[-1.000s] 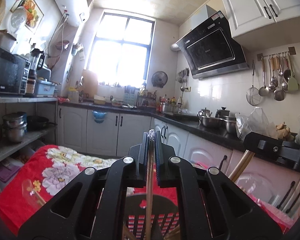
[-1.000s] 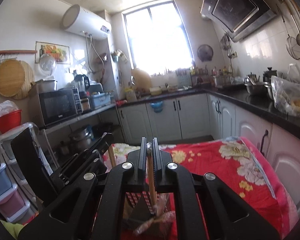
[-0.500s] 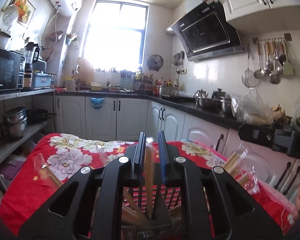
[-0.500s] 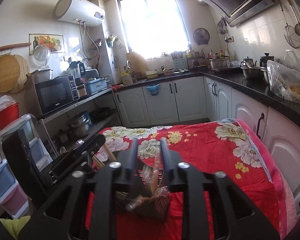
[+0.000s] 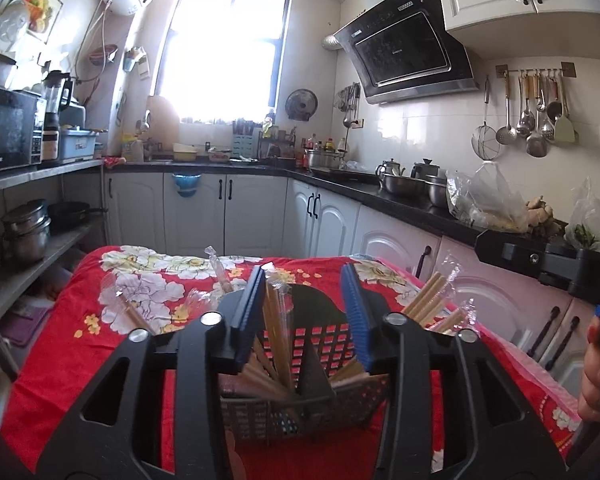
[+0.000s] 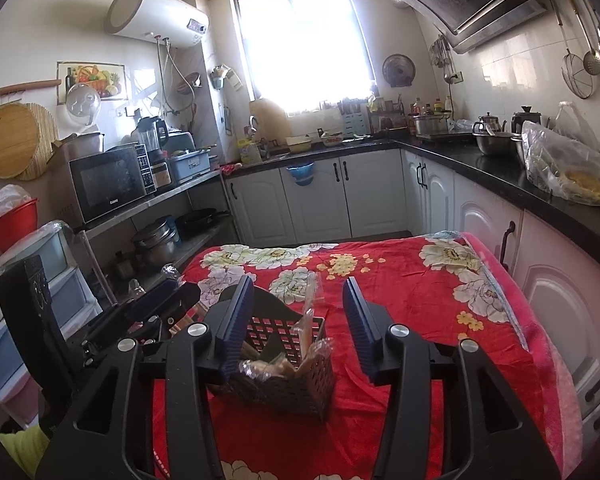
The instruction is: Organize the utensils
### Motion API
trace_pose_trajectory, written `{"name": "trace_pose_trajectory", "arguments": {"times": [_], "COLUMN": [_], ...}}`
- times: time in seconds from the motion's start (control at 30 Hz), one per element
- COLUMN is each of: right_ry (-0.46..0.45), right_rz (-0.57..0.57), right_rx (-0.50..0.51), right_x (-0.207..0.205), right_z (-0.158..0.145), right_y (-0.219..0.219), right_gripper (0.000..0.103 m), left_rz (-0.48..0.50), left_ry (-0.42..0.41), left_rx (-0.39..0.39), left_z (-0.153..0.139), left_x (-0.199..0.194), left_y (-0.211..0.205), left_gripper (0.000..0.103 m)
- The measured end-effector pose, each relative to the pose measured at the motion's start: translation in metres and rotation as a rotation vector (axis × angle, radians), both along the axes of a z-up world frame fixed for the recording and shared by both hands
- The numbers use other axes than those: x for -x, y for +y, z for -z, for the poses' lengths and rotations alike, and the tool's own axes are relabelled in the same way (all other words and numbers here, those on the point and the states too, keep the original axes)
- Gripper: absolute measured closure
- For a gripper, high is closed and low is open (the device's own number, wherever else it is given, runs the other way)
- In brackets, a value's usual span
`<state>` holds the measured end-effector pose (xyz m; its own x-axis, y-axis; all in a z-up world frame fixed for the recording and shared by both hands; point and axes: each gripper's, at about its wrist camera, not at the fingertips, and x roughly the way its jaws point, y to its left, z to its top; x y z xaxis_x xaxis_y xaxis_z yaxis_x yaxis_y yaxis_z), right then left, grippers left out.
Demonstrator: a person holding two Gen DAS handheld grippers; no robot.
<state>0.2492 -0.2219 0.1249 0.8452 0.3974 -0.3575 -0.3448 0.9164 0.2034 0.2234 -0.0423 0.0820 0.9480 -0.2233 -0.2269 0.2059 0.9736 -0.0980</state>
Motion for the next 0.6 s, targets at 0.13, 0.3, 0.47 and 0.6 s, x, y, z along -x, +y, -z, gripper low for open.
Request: {"name": "trace_pose_trajectory", "arguments": {"times": [0.13, 0.3, 0.47, 0.6], "right_ry": [-0.002, -0.010, -0.024, -0.039], "right_rz": [0.004, 0.002, -0.008, -0.008], "right_rx": [0.007, 0.014, 0.031, 0.046], "right_x": [0.011, 0.027, 0.045, 0.059], "right_z": [-0.001, -0.002, -0.001, 0.001], "right_y": [-0.002, -0.004, -0.002, -0.001], "right_gripper": [0.051, 0.045, 0.037, 0.031], "left_rz": [0.013, 0.032, 0.042, 0.042], "left_ry": [0.032, 0.056, 0.099, 0.132], "left_rx": [0.013, 0.030, 0.052, 0.075], "left_z": [-0.002, -0.005, -0.005, -0.003], "left_x": [0.009, 0.021, 0.035, 0.048], "left_y": [0.005, 0.011, 0.018, 0.026], "left_gripper": [0.057, 0.045, 0.032, 0.023]}}
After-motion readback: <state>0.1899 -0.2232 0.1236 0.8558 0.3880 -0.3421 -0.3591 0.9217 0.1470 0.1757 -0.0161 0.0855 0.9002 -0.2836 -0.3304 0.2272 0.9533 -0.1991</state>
